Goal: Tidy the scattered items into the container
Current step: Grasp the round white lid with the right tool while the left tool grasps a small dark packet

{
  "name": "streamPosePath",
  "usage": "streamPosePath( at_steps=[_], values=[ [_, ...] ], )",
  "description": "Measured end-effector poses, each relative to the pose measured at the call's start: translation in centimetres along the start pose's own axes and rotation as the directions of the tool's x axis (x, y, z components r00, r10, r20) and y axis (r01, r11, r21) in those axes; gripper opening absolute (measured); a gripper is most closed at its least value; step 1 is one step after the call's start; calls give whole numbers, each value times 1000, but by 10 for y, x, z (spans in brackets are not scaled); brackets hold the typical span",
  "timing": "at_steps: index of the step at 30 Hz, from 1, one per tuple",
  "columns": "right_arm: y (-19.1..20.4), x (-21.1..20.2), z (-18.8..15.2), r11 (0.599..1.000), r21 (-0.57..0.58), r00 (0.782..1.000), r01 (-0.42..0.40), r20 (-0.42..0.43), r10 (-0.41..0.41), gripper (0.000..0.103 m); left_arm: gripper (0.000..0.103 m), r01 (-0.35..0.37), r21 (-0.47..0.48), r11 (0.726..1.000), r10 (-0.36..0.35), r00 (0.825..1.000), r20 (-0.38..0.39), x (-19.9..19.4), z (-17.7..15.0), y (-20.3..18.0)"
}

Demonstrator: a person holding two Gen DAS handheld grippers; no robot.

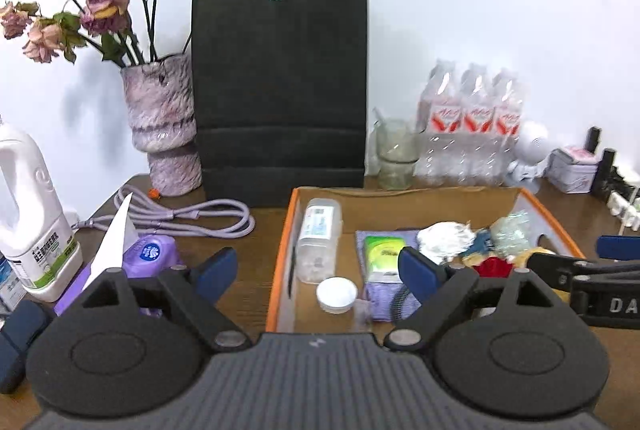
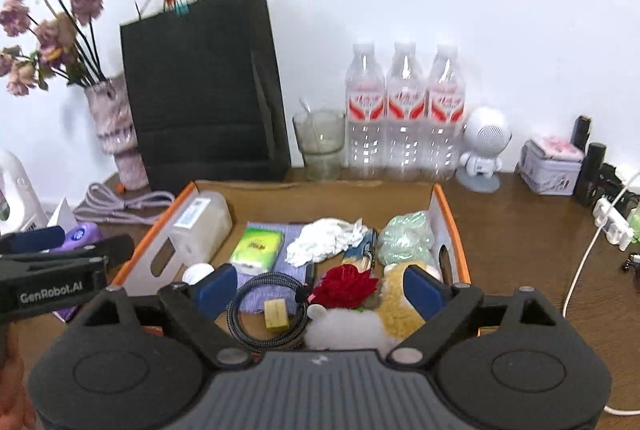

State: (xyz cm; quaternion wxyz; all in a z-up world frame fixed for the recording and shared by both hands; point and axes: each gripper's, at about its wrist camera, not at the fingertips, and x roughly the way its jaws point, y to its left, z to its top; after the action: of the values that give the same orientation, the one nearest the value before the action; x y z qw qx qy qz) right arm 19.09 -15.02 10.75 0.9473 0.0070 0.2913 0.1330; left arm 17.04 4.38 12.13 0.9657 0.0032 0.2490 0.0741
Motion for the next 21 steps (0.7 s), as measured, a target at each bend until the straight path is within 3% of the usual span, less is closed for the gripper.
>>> streamPosePath(
  at_steps=[6, 10, 14, 18, 21],
  values=[
    [5, -16, -14, 1000, 7, 998, 2, 60, -2, 90, 95, 6, 39, 999, -7, 999, 47, -17, -11, -8],
    [6, -29, -26, 1000, 27, 998, 5, 64, -7, 90, 98, -13, 12, 1000, 12, 1000, 25, -36, -29, -1],
    [4, -64, -67, 995, 96, 998, -20, 67, 14, 92, 103, 53, -58, 997, -54, 999, 0, -78, -86, 15],
    [11, -94, -128, 994, 102, 997, -48, 60, 42, 92, 103, 41, -60, 997, -43, 999, -30, -114, -149, 18],
    [18, -106, -160, 994, 87, 997, -72, 29, 69, 94, 103, 31, -65, 997, -34, 998, -45, -131, -176, 24]
  ],
)
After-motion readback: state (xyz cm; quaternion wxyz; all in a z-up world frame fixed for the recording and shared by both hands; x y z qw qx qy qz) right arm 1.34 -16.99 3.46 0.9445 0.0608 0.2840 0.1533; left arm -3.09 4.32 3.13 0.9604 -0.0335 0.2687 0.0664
